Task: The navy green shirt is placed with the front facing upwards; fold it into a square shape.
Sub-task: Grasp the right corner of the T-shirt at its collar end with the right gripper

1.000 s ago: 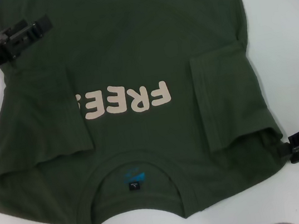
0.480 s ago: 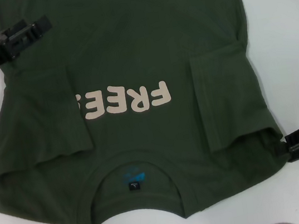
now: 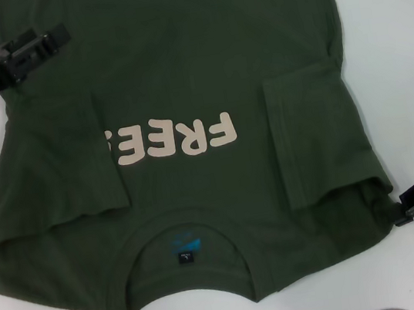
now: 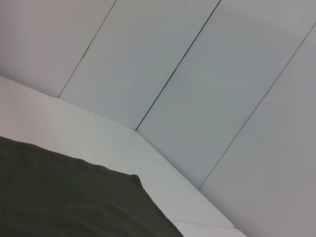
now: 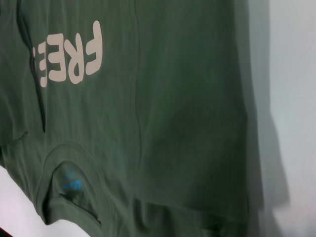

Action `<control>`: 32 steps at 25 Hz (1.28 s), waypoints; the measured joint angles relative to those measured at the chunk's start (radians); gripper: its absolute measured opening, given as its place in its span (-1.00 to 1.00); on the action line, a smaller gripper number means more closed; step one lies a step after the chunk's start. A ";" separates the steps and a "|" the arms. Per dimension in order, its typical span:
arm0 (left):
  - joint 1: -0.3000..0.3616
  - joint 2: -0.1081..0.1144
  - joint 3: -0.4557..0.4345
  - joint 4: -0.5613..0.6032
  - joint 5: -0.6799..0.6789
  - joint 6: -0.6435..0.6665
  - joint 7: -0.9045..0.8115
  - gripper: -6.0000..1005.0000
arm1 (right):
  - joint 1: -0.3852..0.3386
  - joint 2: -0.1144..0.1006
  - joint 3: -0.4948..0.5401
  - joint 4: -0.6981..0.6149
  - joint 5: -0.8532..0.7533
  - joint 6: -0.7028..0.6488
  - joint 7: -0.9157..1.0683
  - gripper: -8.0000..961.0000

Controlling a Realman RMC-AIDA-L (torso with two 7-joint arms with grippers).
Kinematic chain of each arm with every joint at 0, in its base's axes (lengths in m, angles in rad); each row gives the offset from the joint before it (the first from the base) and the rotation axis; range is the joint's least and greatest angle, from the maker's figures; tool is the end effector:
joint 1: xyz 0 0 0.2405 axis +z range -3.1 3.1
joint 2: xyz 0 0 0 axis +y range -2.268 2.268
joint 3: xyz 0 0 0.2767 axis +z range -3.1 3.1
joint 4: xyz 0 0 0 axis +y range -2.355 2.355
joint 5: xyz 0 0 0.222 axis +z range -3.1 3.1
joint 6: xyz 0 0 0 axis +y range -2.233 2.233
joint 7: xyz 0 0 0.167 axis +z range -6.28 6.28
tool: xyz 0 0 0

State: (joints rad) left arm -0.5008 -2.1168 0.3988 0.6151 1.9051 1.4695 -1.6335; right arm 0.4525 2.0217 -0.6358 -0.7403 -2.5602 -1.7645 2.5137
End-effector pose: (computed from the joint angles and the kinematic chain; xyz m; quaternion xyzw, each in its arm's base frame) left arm -0.3018 0.3714 0.0006 -0.8014 -0.4075 -0.3786 0.2200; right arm 0.3611 0.2739 -0.0100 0.6817 -0.7315 -0.0026 0.0135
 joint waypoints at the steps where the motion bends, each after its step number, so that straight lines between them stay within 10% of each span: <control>1: 0.000 0.000 0.000 0.000 0.000 0.000 0.000 0.81 | 0.000 0.000 0.000 0.000 0.000 0.001 0.000 -0.54; 21: 0.002 0.000 0.000 0.000 -0.002 0.000 0.009 0.80 | -0.017 0.000 0.016 0.002 0.004 0.013 -0.029 -0.92; 32: 0.005 0.000 -0.003 0.000 -0.003 0.005 0.003 0.80 | -0.082 0.007 0.209 0.001 0.022 0.025 -0.179 -0.92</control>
State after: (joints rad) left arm -0.4957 -2.1169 0.3956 0.6151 1.9019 1.4744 -1.6302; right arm 0.3708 2.0284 -0.4269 -0.7394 -2.5377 -1.7395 2.3346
